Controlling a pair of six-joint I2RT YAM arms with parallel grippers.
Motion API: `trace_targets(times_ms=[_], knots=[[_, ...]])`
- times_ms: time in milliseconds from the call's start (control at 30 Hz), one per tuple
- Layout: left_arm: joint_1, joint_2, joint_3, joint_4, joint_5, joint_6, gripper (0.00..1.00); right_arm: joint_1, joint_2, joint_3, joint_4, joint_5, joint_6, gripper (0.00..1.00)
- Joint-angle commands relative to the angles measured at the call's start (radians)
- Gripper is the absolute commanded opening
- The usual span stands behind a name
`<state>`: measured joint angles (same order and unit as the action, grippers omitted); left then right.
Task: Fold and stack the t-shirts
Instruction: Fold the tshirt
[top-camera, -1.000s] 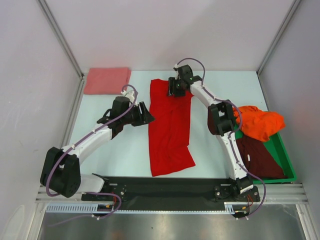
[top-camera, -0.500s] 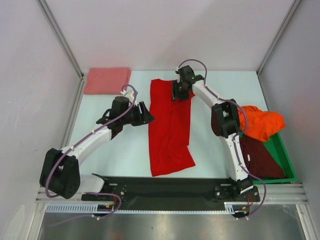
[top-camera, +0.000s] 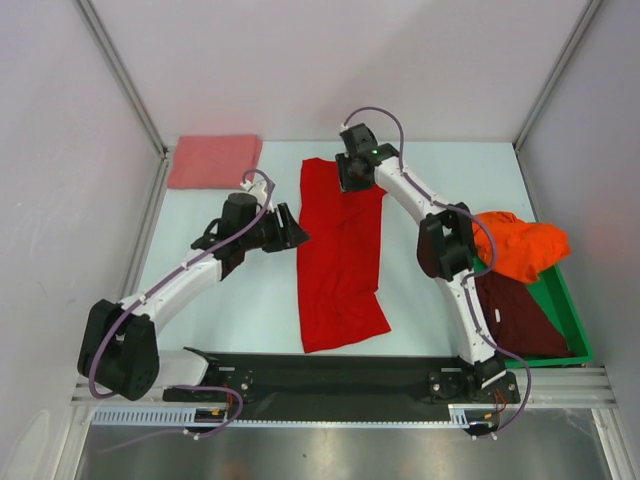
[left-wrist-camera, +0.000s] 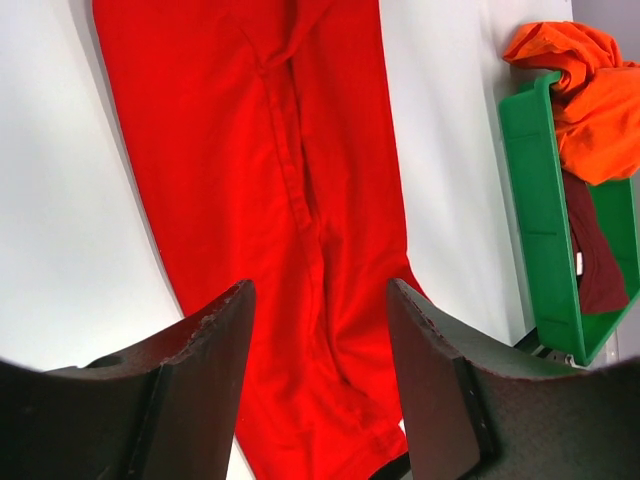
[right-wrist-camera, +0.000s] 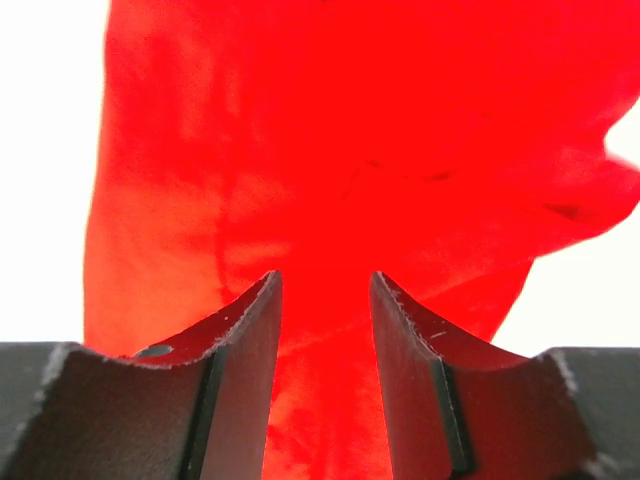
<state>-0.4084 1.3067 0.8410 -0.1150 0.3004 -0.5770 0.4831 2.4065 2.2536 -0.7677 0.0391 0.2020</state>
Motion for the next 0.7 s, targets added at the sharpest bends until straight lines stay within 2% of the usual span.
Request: trace_targets(times_ms=[0,133,567,667], knots=[[-0.009,-0.046,-0.014,0.021,0.029,0.002,0.61,0.040,0.046,0.087,0.021,0.169,-0.039,0.45],[-0.009,-0.049,-0.022,0.021,0.045,0.002,0.61,0.038,0.123,0.167,0.016,0.234,-0.045,0.39],[-0.007,-0.047,-0.037,0.044,0.059,-0.003,0.61,0.041,0.198,0.167,0.100,0.300,-0.115,0.36],[-0.007,-0.041,-0.036,0.046,0.062,-0.003,0.61,0.041,0.204,0.167,0.103,0.294,-0.118,0.32]])
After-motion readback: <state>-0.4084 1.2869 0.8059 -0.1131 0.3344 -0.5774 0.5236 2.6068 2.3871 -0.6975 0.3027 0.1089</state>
